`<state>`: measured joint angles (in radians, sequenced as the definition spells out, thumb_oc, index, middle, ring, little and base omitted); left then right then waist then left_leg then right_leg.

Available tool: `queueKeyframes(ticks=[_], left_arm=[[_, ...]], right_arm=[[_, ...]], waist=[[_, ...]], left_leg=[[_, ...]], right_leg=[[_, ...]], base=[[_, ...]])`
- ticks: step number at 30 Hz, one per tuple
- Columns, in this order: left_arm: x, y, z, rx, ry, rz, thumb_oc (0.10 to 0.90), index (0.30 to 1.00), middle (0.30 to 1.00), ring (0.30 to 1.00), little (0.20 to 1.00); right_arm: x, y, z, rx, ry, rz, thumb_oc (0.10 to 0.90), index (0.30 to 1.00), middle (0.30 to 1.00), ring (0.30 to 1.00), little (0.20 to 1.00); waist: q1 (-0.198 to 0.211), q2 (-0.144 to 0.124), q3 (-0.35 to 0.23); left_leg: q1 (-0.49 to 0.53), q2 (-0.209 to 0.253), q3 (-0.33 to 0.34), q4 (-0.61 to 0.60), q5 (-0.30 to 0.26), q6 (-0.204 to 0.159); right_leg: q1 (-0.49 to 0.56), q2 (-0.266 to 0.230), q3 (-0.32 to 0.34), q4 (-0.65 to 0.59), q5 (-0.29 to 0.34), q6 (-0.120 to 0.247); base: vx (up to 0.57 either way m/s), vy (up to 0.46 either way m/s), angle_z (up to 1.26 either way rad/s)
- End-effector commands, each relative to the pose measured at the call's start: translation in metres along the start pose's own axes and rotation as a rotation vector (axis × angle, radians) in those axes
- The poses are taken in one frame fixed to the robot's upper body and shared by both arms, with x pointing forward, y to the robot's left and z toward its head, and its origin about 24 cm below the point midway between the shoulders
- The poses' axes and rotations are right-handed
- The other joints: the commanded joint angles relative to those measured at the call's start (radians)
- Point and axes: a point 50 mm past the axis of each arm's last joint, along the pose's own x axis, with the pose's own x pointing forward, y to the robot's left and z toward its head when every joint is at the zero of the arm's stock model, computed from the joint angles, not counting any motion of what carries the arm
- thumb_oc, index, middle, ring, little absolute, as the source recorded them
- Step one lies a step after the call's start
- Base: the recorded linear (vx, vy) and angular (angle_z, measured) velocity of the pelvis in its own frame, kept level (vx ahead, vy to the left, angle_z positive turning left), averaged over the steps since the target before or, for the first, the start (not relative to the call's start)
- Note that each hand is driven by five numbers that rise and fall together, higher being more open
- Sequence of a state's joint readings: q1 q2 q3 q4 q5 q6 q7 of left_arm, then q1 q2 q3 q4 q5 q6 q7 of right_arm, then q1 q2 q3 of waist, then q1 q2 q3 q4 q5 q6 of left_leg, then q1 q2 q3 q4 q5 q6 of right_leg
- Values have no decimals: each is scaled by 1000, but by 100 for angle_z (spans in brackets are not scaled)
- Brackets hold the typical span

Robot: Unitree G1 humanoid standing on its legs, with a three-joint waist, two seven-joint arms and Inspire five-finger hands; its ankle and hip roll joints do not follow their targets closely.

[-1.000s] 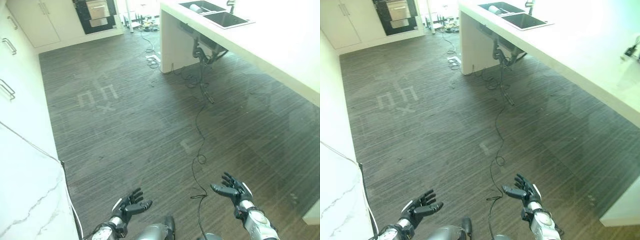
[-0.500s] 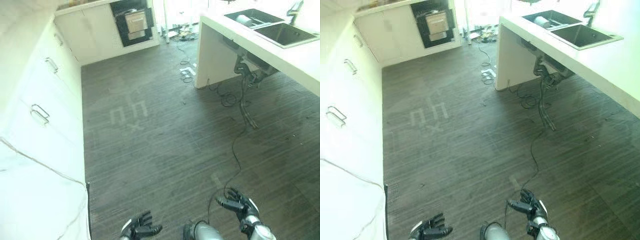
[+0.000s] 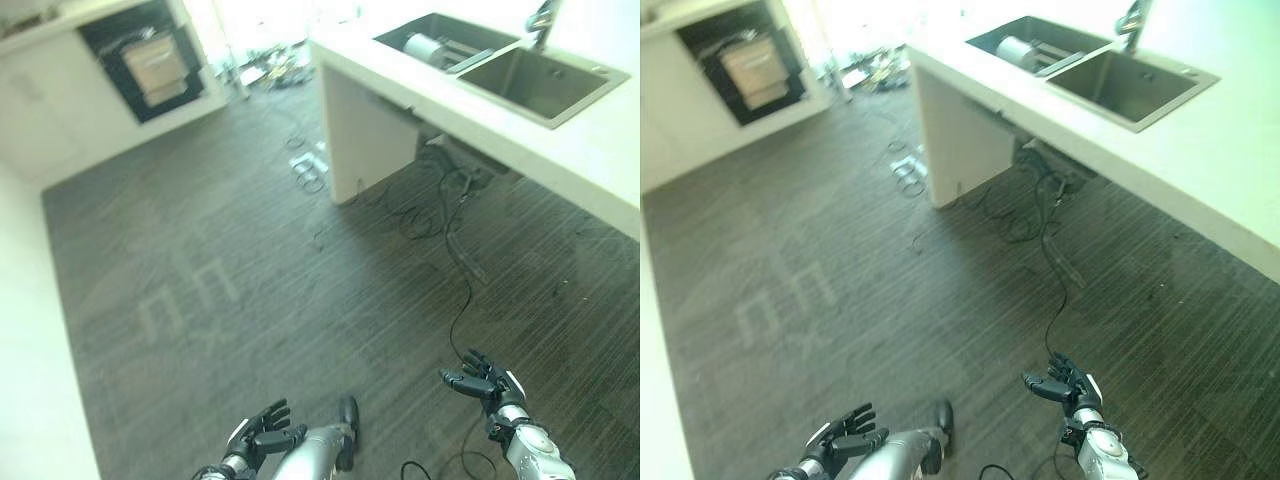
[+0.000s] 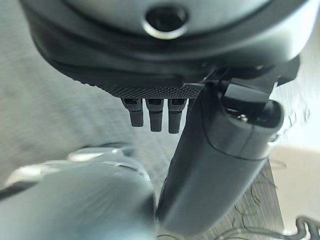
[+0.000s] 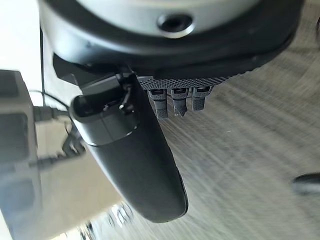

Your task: Place the dishes in the dishwasher.

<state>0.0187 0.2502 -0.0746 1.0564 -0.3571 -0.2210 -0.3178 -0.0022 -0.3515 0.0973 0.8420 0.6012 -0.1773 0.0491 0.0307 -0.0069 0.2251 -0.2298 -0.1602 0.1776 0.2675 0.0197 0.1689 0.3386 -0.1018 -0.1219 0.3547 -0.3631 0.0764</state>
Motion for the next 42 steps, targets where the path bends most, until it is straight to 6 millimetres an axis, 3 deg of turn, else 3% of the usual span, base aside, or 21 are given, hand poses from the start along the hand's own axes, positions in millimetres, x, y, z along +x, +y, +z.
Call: queueKeyframes(ticks=[1, 2, 4, 5, 8, 12, 13, 15, 21, 22, 25, 27, 28, 30, 32, 34, 35, 36, 37, 38, 42], left_arm=[[-1, 4, 17, 107, -47, -39, 800, 900, 900, 900, 900], [-1, 7, 22, 147, -42, -33, 800, 900, 900, 900, 900], [0, 8, 24, 164, -34, -21, 800, 900, 900, 900, 900], [0, 8, 25, 162, -35, -13, 800, 900, 900, 900, 900], [1, 7, 28, 135, -50, -18, 800, 900, 900, 900, 900], [0, 9, 24, 140, -13, -8, 800, 900, 900, 900, 900], [0, 7, 17, 119, 13, -8, 800, 900, 900, 900, 900], [0, 0, -5, 114, 98, -16, 800, 900, 900, 900, 900], [-9, 0, -38, 7, 246, 20, 800, 900, 900, 900, 900], [-14, 2, -49, -41, 291, 55, 800, 900, 900, 900, 900], [-17, 0, -58, -67, 320, 78, 800, 900, 900, 900, 900], [-17, 0, -59, -105, 313, 90, 800, 900, 900, 900, 900], [-18, 0, -60, -132, 312, 103, 800, 900, 900, 900, 900], [-18, 0, -61, -144, 310, 108, 800, 900, 900, 900, 900], [-21, 1, -64, -195, 309, 101, 800, 900, 900, 900, 900], [-21, 1, -65, -206, 311, 100, 800, 900, 900, 900, 900], [-22, -1, -69, -236, 319, 102, 800, 900, 900, 900, 900], [-26, -3, -75, -258, 332, 100, 800, 900, 900, 900, 900], [-28, -4, -79, -296, 331, 101, 800, 900, 900, 900, 900], [-27, -4, -77, -323, 327, 94, 800, 900, 900, 900, 900], [-24, -5, -75, -348, 328, 90, 800, 900, 900, 900, 900]], right_arm=[[10, 8, 53, 20, -244, 45, 800, 900, 900, 900, 900], [9, 11, 49, 25, -237, 44, 800, 900, 900, 900, 900], [9, 13, 47, 18, -228, 57, 800, 900, 900, 900, 900], [10, 16, 46, 4, -227, 78, 800, 900, 900, 900, 900], [11, 20, 51, -21, -251, 99, 800, 900, 900, 900, 900], [11, 14, 53, -26, -241, 110, 800, 900, 900, 900, 900], [11, 13, 50, -32, -231, 116, 800, 900, 900, 900, 900], [9, 11, 41, -26, -206, 106, 800, 900, 900, 900, 900], [9, 9, 30, -43, -166, 93, 800, 900, 900, 900, 900], [9, 8, 29, -64, -157, 87, 800, 900, 900, 900, 900], [11, 4, 32, -72, -156, 70, 800, 900, 900, 900, 900], [11, -1, 34, -87, -161, 66, 800, 900, 900, 900, 900], [10, -3, 34, -94, -163, 55, 800, 900, 900, 900, 900], [10, -4, 35, -94, -171, 34, 800, 900, 900, 900, 900], [10, -10, 32, -103, -157, -16, 800, 900, 900, 900, 900], [10, -11, 30, -103, -145, -19, 800, 900, 900, 900, 900], [10, -11, 22, -133, -99, -21, 800, 900, 900, 900, 900], [9, -11, 15, -163, -69, -28, 800, 900, 900, 900, 900], [10, -11, 15, -206, -80, -57, 800, 900, 900, 900, 900], [10, -13, 11, -227, -55, -110, 800, 900, 900, 900, 900], [-1, -30, -20, -266, 111, -204, 800, 900, 900, 900, 900]], waist=[[21, 58, -35], [10, 63, -36], [1, 81, -36], [-10, 84, -25], [-47, 99, 1], [-71, 78, 22], [-77, 65, 29], [-96, 54, 22], [-109, 55, -12], [-105, 56, -24], [-75, 31, -22], [-55, 13, -11], [-37, 10, 6], [-25, 3, 11], [-16, -3, 14], [-13, 2, 16], [0, 35, 21], [26, 47, 29], [44, 52, 40], [37, 52, 33], [27, 61, 14]], left_leg=[[-37, 129, -66, 33, -152, -115], [5, 98, -71, 33, -184, -80], [29, 103, -76, 33, -204, -71], [59, 99, -79, 33, -224, -63], [123, 110, -103, 33, -255, -71], [173, 97, -122, 33, -291, -87], [222, 86, -128, 33, -332, -98], [275, 73, -127, 33, -371, -107], [361, 88, -136, 33, -418, -131], [402, 100, -122, 33, -384, -163], [427, 121, -92, 36, -138, -219], [289, 131, -84, 244, -82, -236], [189, 129, -86, 312, -90, -228], [150, 114, -90, 289, -105, -212], [157, 115, -95, 93, -128, -184], [158, 112, -108, 33, -130, -184], [62, 112, -185, 33, -187, -198], [-14, 105, -242, 33, -141, -217], [-59, 104, -256, 33, -104, -220], [-57, 123, -210, 33, -117, -207], [0, 104, -250, 33, -169, -184]], right_leg=[[-98, 30, -19, 36, 254, 62], [-200, 24, -25, 257, 386, 104], [-279, 24, -46, 348, 419, 98], [-343, 20, -59, 405, 393, 86], [-470, 52, -125, 270, 302, 54], [-537, 11, -203, -26, 366, 56], [-589, -17, -211, -55, 339, 73], [-666, -65, -239, -55, 363, 71], [-599, -24, -192, -55, 321, 23], [-571, -13, -187, -55, 292, 4], [-506, -13, -143, -55, 230, -23], [-471, -23, -126, -55, 204, -41], [-443, -18, -111, -55, 187, -46], [-432, -15, -93, -55, 177, -43], [-415, 9, -49, -55, 152, -36], [-411, 21, -37, -55, 147, -33], [-401, 71, -2, -55, 130, -24], [-376, 96, 45, -55, 108, -22], [-353, 111, 76, -55, 95, -20], [-354, 107, 62, -55, 87, -16], [-347, 98, 58, -55, 95, -11]], base=[[303, 418, 82], [193, 326, 84], [146, 252, 63], [157, 181, 19], [205, 47, -4], [326, -63, 44], [503, -131, 27], [594, -167, -47], [371, -125, 1], [455, -157, 8], [344, -165, -13], [199, -143, -43], [185, -76, -38], [181, 0, -52], [245, 107, -49], [172, 142, -57], [304, 265, -58], [425, 364, -106], [307, 318, -154], [233, 316, -222], [126, 207, -92]])
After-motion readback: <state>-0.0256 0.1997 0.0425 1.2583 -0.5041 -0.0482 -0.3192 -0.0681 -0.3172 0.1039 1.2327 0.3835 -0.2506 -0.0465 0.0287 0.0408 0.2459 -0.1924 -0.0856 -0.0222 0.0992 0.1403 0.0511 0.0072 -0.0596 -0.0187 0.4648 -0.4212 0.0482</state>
